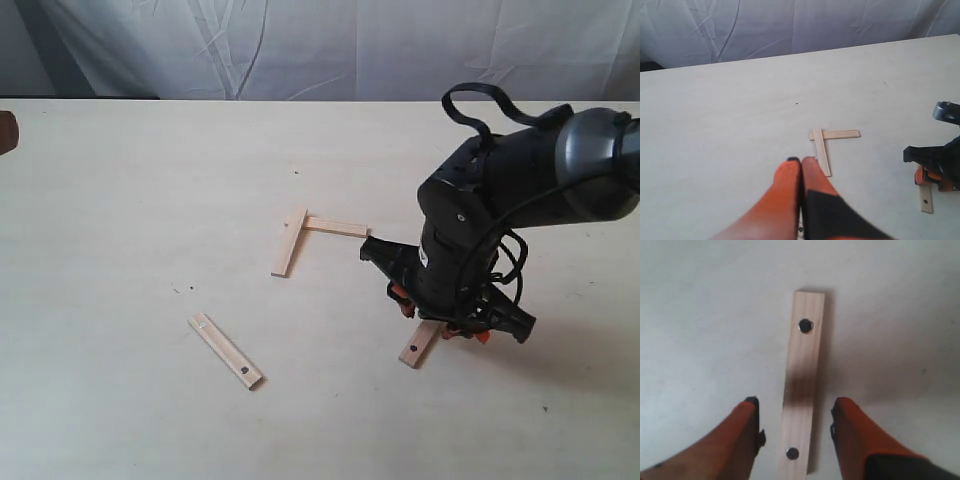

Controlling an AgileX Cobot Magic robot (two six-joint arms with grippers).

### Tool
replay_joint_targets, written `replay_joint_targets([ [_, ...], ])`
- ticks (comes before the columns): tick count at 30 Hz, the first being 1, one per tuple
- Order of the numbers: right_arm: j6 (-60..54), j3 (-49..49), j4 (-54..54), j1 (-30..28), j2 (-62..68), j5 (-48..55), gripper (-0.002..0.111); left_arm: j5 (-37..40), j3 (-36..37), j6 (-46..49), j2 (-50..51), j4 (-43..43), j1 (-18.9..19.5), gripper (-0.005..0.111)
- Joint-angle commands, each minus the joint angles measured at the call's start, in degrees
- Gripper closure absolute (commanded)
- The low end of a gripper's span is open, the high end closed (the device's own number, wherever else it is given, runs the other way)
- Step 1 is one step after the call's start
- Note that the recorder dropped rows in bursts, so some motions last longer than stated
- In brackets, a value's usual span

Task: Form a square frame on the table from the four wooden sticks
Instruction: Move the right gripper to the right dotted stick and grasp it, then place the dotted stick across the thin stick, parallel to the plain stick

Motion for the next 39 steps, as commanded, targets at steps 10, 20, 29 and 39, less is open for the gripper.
replay_joint_targets([
  [10,1.12,-0.31,-1.20,-0.01,3.82,-1.44,0.093,-0.30,0.39,-0.01,-0.42,0.14,-0.09,0.107],
  [20,-5.72,-7.18,-4.36,-0.14,0.50,-1.15,0.109,-0.30,0.39,-0.01,-0.42,0.14,-0.09,0.107],
  [29,-22.67,-27.03,2.06,-0.14,7.00,8.45,0.109,-0.30,0.39,-0.01,-0.42,0.14,-0.09,0.107],
  [39,-26.88,-38.19,4.83,-0.14,18.20,12.21,0.109,-0.30,0.39,-0.01,-0.42,0.14,-0.09,0.107],
])
